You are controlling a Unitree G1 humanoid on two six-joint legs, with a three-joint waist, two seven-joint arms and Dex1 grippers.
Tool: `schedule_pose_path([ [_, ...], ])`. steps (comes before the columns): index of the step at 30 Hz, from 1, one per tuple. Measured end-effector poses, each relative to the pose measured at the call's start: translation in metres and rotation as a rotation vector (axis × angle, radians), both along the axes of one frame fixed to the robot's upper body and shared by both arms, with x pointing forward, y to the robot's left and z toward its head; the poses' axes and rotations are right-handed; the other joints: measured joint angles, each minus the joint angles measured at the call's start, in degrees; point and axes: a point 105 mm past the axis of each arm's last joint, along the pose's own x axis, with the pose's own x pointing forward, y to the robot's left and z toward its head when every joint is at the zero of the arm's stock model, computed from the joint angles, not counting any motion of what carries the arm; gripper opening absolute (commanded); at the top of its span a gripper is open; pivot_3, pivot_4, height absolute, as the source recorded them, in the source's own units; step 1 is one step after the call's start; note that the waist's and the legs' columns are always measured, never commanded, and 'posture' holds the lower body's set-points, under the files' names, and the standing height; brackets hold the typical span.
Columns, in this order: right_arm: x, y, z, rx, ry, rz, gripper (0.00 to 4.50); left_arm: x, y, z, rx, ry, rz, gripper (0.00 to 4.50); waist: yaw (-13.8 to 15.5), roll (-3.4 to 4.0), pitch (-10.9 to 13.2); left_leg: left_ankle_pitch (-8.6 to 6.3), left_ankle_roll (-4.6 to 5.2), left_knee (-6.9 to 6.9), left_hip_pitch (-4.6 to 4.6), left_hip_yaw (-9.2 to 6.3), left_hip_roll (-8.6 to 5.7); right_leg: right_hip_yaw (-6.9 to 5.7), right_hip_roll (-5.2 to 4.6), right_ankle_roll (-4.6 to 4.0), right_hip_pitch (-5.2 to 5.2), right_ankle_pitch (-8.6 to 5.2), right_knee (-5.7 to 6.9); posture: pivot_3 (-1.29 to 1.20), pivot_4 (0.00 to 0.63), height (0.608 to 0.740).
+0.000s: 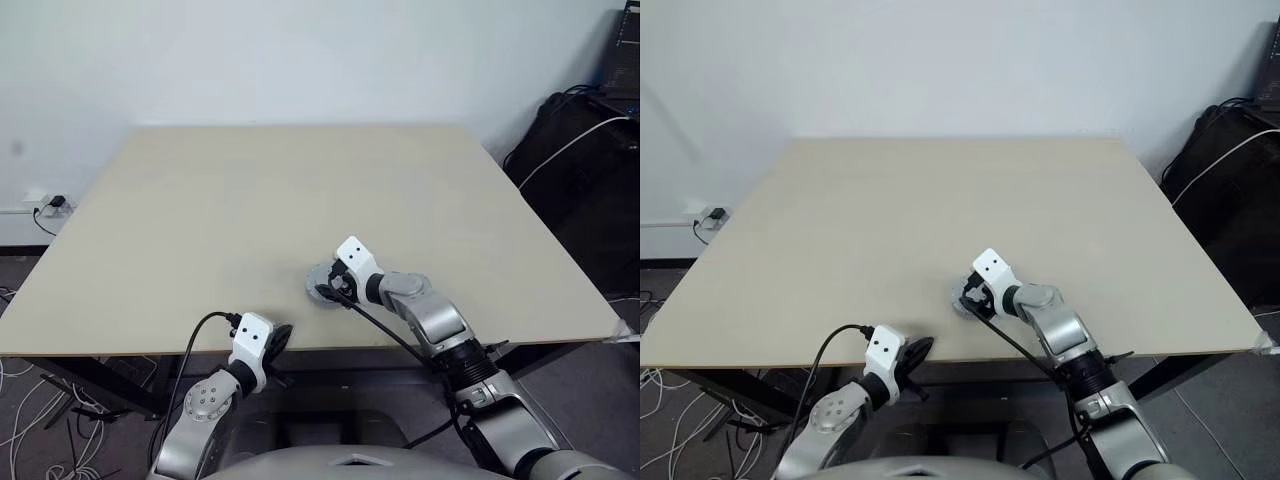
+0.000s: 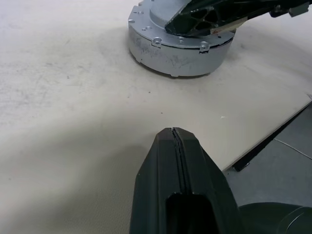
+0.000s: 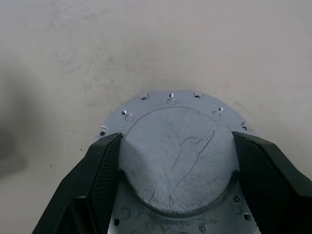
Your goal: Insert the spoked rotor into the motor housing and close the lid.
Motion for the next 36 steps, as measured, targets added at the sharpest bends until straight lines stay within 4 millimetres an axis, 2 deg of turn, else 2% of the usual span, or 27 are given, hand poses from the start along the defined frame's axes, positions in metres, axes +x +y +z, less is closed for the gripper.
schedule_pose_path([
  [3,0.000,-0.001,0.001,-0.006,0.005,0.001,3.18,0.009,-0.002,0.005,-0.003,-0.017,0.005,0.00,0.06,-0.01,0.00,0.00,0.01,0.01,-0.01,0.00,-0.01,-0.01,0.00,0.00,0.01,0.00,-0.01,0.00,0.000,0.740],
  [10,0.000,0.001,0.000,-0.020,0.005,0.011,3.18,0.078,0.013,0.013,0.092,0.066,0.136,0.00,-0.05,-0.08,-0.04,0.04,0.06,0.07,0.18,-0.09,-0.09,-0.12,0.31,0.08,0.57,0.04,0.00,0.00,0.000,0.740],
  [15,0.000,0.001,0.000,-0.019,0.004,0.010,3.18,0.116,0.011,0.023,-0.062,0.154,0.167,0.00,-0.11,-0.21,-0.08,0.26,0.15,0.09,0.16,-0.08,-0.10,-0.09,0.33,0.14,0.60,0.07,-0.02,0.00,0.000,0.740],
  [18,0.000,0.001,0.000,-0.018,0.004,0.008,3.18,0.129,0.000,0.031,-0.166,0.200,0.113,0.00,-0.16,-0.23,-0.09,0.28,0.09,0.10,0.16,-0.07,-0.12,-0.08,0.33,0.15,0.61,0.07,-0.02,0.00,0.000,0.740],
  [25,-0.003,0.002,0.000,-0.012,-0.004,-0.002,3.18,0.128,-0.028,0.029,-0.235,0.322,-0.066,0.00,-0.49,-0.24,-0.08,0.32,0.03,0.08,0.12,-0.06,-0.17,-0.02,0.33,0.15,0.58,0.07,-0.02,0.00,0.000,0.740],
  [36,-0.007,0.000,-0.001,-0.012,-0.004,-0.017,3.18,0.120,-0.040,0.022,-0.228,0.379,-0.131,0.00,-0.43,-0.27,-0.09,0.19,-0.14,0.09,0.13,-0.07,-0.20,0.00,0.24,0.15,0.60,0.06,-0.03,0.00,0.000,0.740],
])
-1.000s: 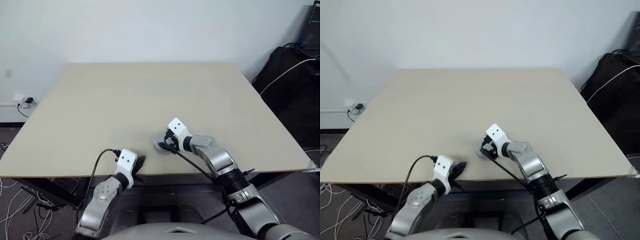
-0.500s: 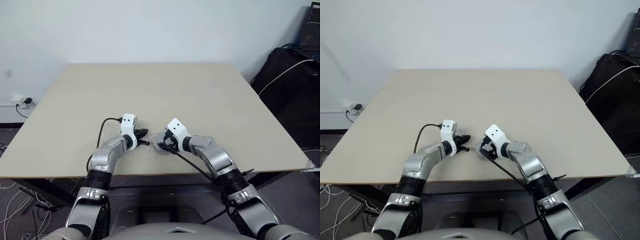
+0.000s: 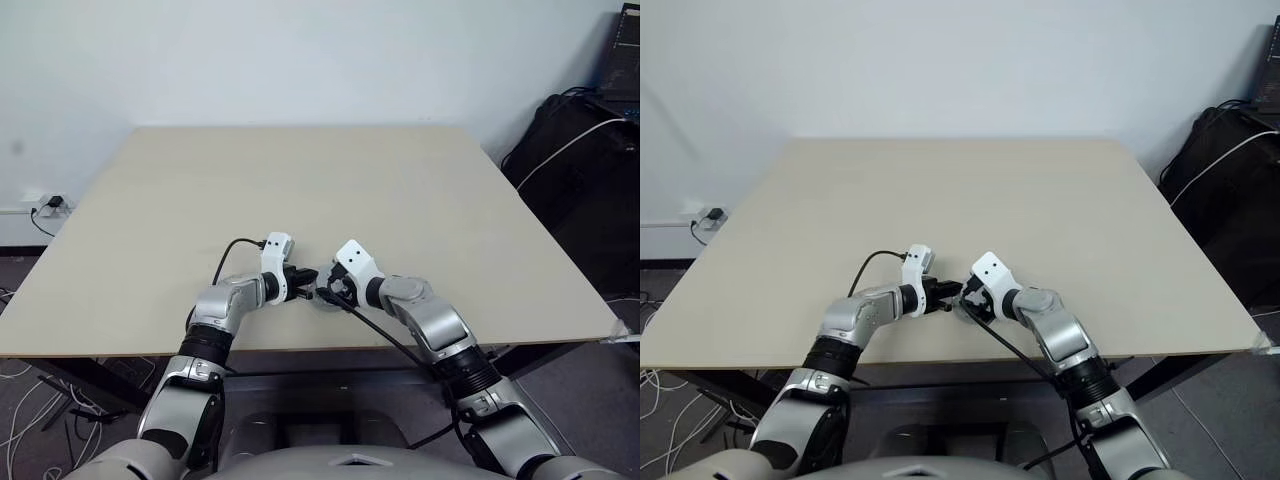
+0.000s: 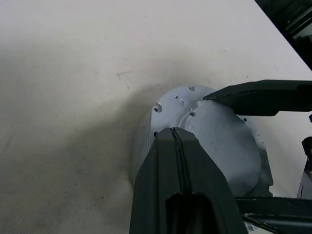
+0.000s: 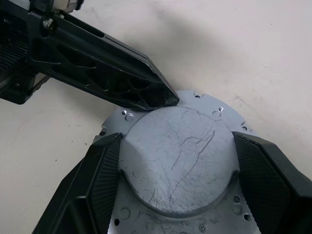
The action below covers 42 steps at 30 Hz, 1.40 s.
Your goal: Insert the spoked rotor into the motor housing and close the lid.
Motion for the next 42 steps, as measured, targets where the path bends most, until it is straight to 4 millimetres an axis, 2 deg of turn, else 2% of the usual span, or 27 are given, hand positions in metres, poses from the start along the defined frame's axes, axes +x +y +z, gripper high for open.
schedule_pose_path([
  [5,0.000,-0.001,0.000,0.001,0.001,0.002,3.18,-0.001,-0.002,-0.001,0.012,0.001,-0.018,0.00,0.18,-0.02,-0.02,-0.02,0.02,0.00,0.01,-0.01,-0.01,0.00,-0.02,0.00,0.00,0.00,-0.01,0.00,0.000,0.740],
  [6,-0.001,-0.002,0.000,0.004,0.002,-0.001,3.93,-0.002,-0.002,-0.001,0.012,0.003,-0.022,0.00,0.27,-0.02,-0.03,-0.02,0.03,0.00,0.01,-0.01,-0.01,-0.01,-0.02,0.00,0.00,0.00,-0.01,0.00,0.000,0.740],
  [8,-0.002,-0.003,0.000,0.013,0.020,0.000,4.48,-0.003,-0.004,-0.001,0.007,0.006,-0.032,0.00,0.36,-0.06,-0.05,-0.02,0.03,0.01,0.00,-0.02,-0.01,-0.01,-0.03,-0.01,0.00,0.00,-0.02,0.00,0.000,0.740],
  [11,-0.007,-0.007,0.001,0.008,0.034,0.009,4.48,-0.004,-0.006,-0.001,0.005,0.008,-0.039,0.00,0.51,-0.06,-0.05,-0.08,0.11,0.05,-0.01,-0.09,-0.03,-0.03,-0.13,0.00,-0.02,0.00,-0.04,0.00,0.000,0.740],
  [18,-0.029,-0.033,0.004,-0.010,0.068,0.019,4.48,-0.008,-0.006,-0.001,0.002,0.008,-0.047,0.00,0.60,-0.08,-0.06,-0.27,0.36,0.14,0.00,-0.33,-0.05,-0.06,-0.34,0.03,-0.02,-0.04,-0.15,0.00,0.000,0.740],
  [21,-0.040,-0.045,0.008,0.043,0.098,-0.002,4.48,-0.009,-0.005,-0.001,0.003,0.007,-0.046,0.00,0.65,-0.10,-0.04,-0.27,0.37,0.21,-0.03,-0.40,-0.04,-0.11,-0.34,0.04,-0.02,-0.04,-0.14,0.00,0.000,0.740],
  [23,-0.040,-0.049,0.017,0.100,0.085,-0.027,4.48,-0.009,-0.004,-0.001,0.005,0.009,-0.046,0.00,0.64,-0.10,-0.04,-0.27,0.37,0.23,-0.02,-0.42,-0.03,-0.12,-0.34,0.05,-0.02,-0.04,-0.12,0.00,0.000,0.740],
  [26,-0.028,-0.055,0.038,0.243,0.031,-0.122,4.48,-0.010,-0.005,-0.002,0.004,0.012,-0.047,0.00,0.74,-0.11,-0.04,-0.27,0.37,0.26,-0.01,-0.49,-0.03,-0.15,-0.31,0.07,0.02,-0.03,-0.11,0.00,0.000,0.740],
  [28,-0.020,-0.058,0.044,0.336,0.026,-0.219,4.48,-0.010,-0.005,-0.002,0.002,0.012,-0.048,0.00,0.88,-0.11,-0.04,-0.27,0.37,0.26,-0.02,-0.51,-0.03,-0.15,-0.31,0.06,0.02,-0.03,-0.11,0.00,0.000,0.740],
  [32,-0.011,-0.058,0.026,0.427,0.155,-0.399,4.48,-0.011,-0.006,-0.002,-0.001,0.009,-0.050,0.00,1.02,-0.08,-0.06,-0.27,0.37,0.26,-0.05,-0.51,-0.04,-0.13,-0.35,-0.11,0.00,0.07,-0.09,0.00,0.000,0.740],
  [36,-0.014,-0.045,0.006,0.516,0.314,-0.479,4.48,-0.011,-0.007,-0.002,-0.003,0.002,-0.050,0.00,1.07,-0.06,-0.06,-0.27,0.37,0.26,-0.08,-0.51,-0.04,-0.12,-0.35,-0.25,-0.02,0.15,-0.09,0.00,0.000,0.740],
  [42,-0.012,-0.035,0.003,0.546,0.380,-0.499,4.48,-0.011,-0.005,-0.003,-0.008,0.000,-0.040,0.00,0.85,-0.03,-0.06,-0.27,0.36,0.26,-0.06,-0.50,-0.03,-0.12,-0.33,0.02,-0.01,-0.01,-0.09,0.00,0.000,0.740],
])
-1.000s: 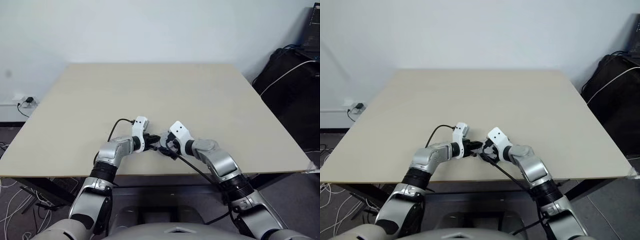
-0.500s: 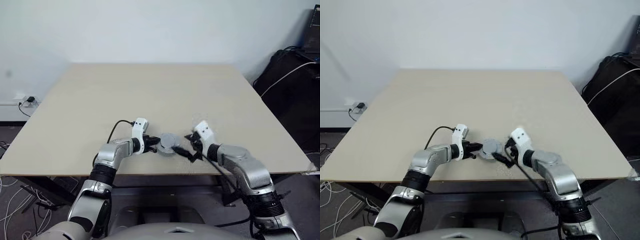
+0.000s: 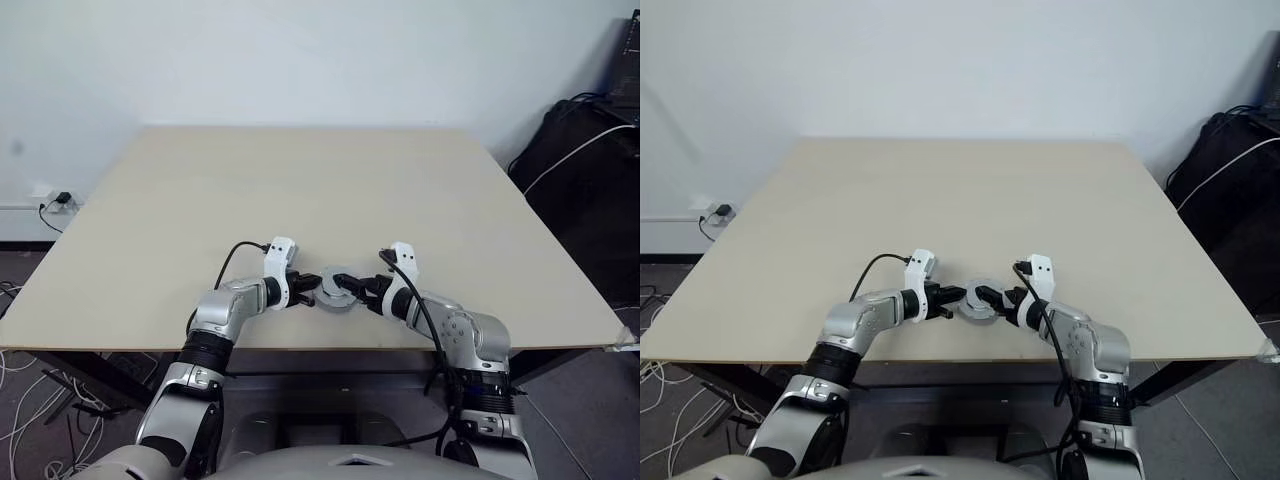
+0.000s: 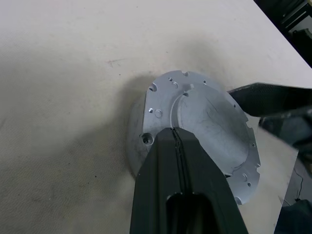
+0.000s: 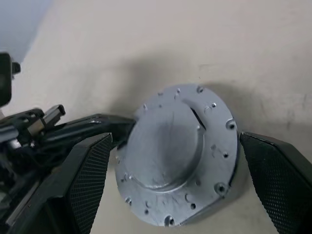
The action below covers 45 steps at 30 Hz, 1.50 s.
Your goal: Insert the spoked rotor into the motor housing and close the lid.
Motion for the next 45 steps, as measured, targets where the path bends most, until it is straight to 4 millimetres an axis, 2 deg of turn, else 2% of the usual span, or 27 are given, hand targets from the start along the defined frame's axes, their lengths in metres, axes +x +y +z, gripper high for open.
schedule_pose_path([
  [7,-0.007,0.003,-0.014,0.019,0.120,-0.011,4.48,0.000,0.003,0.000,-0.005,-0.005,0.013,0.00,-0.46,0.02,0.00,0.00,-0.01,-0.01,0.00,0.01,0.01,0.01,-0.01,-0.01,-0.02,0.00,0.02,0.00,0.000,0.740],
  [13,-0.012,0.007,-0.014,0.127,0.219,-0.024,4.48,0.000,0.004,0.000,-0.003,-0.010,0.016,0.00,-0.56,0.03,-0.01,0.00,-0.02,-0.05,0.00,0.00,0.03,0.01,-0.01,-0.05,-0.04,0.01,0.01,0.00,0.000,0.740],
  [18,-0.016,0.008,-0.014,0.300,0.297,-0.068,4.48,0.001,0.006,0.000,0.004,-0.014,0.020,0.00,-0.70,0.06,-0.02,0.01,-0.04,-0.12,-0.01,0.00,0.05,0.00,0.05,-0.32,-0.08,0.12,0.02,0.00,0.000,0.740],
  [23,-0.016,0.010,-0.009,0.455,0.302,-0.117,4.48,0.003,0.011,-0.001,0.020,-0.019,0.030,0.00,-0.96,0.11,0.02,0.02,-0.05,-0.13,-0.08,0.01,0.05,0.02,0.10,-0.21,-0.08,0.06,0.03,0.00,0.000,0.740],
  [32,-0.013,0.009,-0.009,0.468,0.296,-0.151,4.48,0.002,0.011,-0.001,0.023,-0.023,0.030,0.00,-1.12,0.12,0.03,0.01,-0.05,-0.16,-0.07,0.00,0.05,0.04,0.06,-0.05,-0.12,-0.04,0.01,0.00,0.000,0.740],
  [35,-0.014,0.009,-0.011,0.459,0.302,-0.163,3.90,0.001,0.011,0.000,0.023,-0.025,0.028,0.00,-1.12,0.13,0.04,0.01,-0.05,-0.19,-0.08,0.01,0.04,0.05,0.04,-0.05,-0.13,-0.04,0.00,0.00,0.000,0.740],
  [41,-0.014,0.006,-0.012,0.460,0.299,-0.180,2.01,0.001,0.014,-0.002,0.037,-0.024,0.035,0.00,-1.11,0.15,0.04,0.01,-0.06,-0.31,-0.07,0.02,0.03,0.06,0.03,-0.08,-0.13,-0.05,-0.06,0.00,0.000,0.740],
  [43,-0.013,0.004,-0.008,0.467,0.281,-0.178,1.75,0.002,0.017,-0.003,0.047,-0.026,0.040,0.00,-1.05,0.20,0.00,0.01,-0.06,-0.33,0.00,0.00,0.03,0.04,0.04,-0.09,-0.11,-0.07,-0.08,0.00,0.000,0.740],
  [45,-0.015,0.003,-0.011,0.463,0.292,-0.182,1.26,0.001,0.016,-0.003,0.042,-0.025,0.037,0.00,-0.89,0.20,0.01,0.01,-0.06,-0.34,-0.03,-0.01,0.02,0.03,0.03,-0.09,-0.12,-0.07,-0.11,0.00,0.000,0.740],
])
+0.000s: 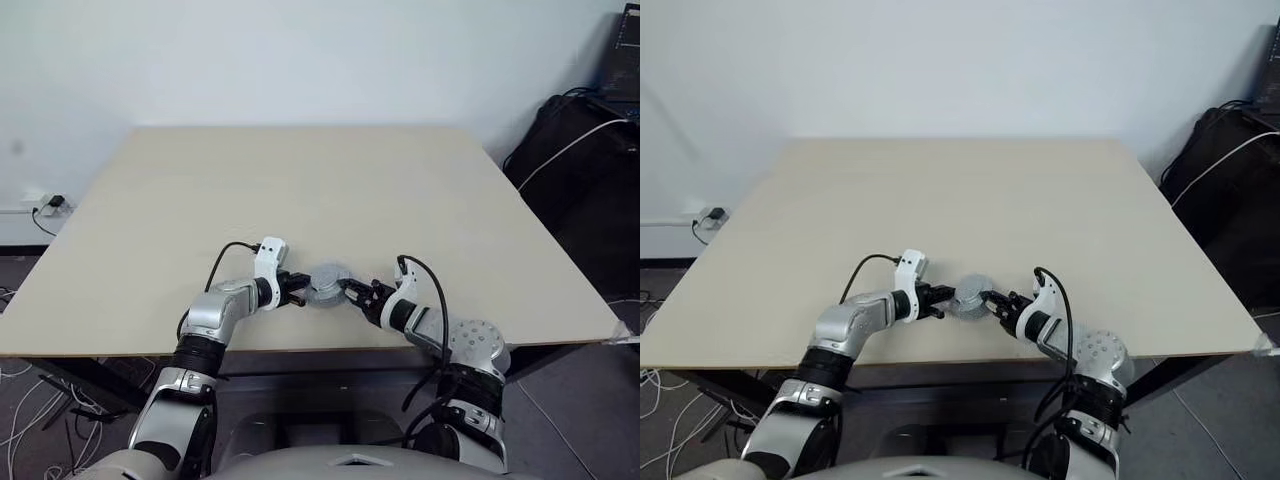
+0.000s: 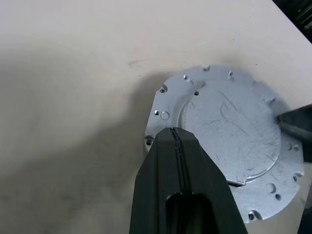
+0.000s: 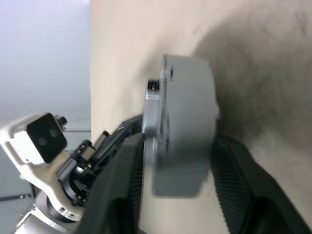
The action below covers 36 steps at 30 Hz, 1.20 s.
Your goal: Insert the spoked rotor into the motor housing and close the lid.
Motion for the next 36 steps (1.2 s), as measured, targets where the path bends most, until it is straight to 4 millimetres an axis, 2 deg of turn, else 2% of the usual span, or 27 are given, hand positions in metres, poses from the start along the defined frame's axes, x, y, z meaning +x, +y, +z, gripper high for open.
schedule_pose_path([
  [22,-0.006,0.000,-0.001,-0.003,0.011,0.036,1.20,-0.003,0.000,-0.001,-0.017,-0.002,0.017,0.00,-0.09,0.22,-0.13,-0.01,0.01,-0.08,0.03,0.00,0.00,0.00,-0.04,0.01,0.03,0.00,-0.14,0.00,0.000,0.740],
  [26,-0.007,0.003,-0.001,0.009,0.012,0.035,1.20,-0.004,0.002,-0.001,-0.055,-0.028,0.129,0.00,-0.17,0.19,-0.10,-0.01,0.01,-0.12,-0.01,0.00,0.03,0.00,-0.05,0.02,0.00,0.01,-0.19,0.00,0.000,0.740],
  [28,-0.008,0.004,-0.001,0.019,0.014,0.031,1.20,0.000,0.006,0.005,-0.070,-0.087,0.251,0.00,-0.34,0.17,-0.06,-0.01,0.00,-0.15,-0.04,0.00,0.04,0.01,-0.07,0.01,-0.03,0.02,-0.21,0.00,0.000,0.740],
  [32,-0.007,0.004,0.000,0.036,0.012,0.018,1.20,0.000,0.031,0.026,-0.036,-0.276,0.463,0.00,-0.50,0.19,-0.03,-0.01,-0.03,-0.31,-0.09,0.04,0.05,0.02,-0.09,-0.32,-0.06,0.16,-0.21,0.00,0.000,0.740],
  [34,-0.006,0.002,0.000,0.045,0.008,0.000,1.20,-0.009,0.048,0.029,-0.029,-0.318,0.543,0.00,-0.39,0.27,0.01,-0.02,-0.04,-0.34,-0.08,0.02,0.05,-0.04,-0.09,-0.35,-0.17,0.13,-0.26,0.00,0.000,0.740],
  [36,-0.005,-0.002,0.000,0.060,0.005,-0.027,1.20,-0.019,0.053,0.024,-0.053,-0.300,0.574,0.00,-0.23,0.29,0.06,-0.02,-0.04,-0.35,-0.15,0.01,0.04,-0.07,-0.07,-0.27,-0.16,0.12,-0.39,0.00,0.000,0.740],
])
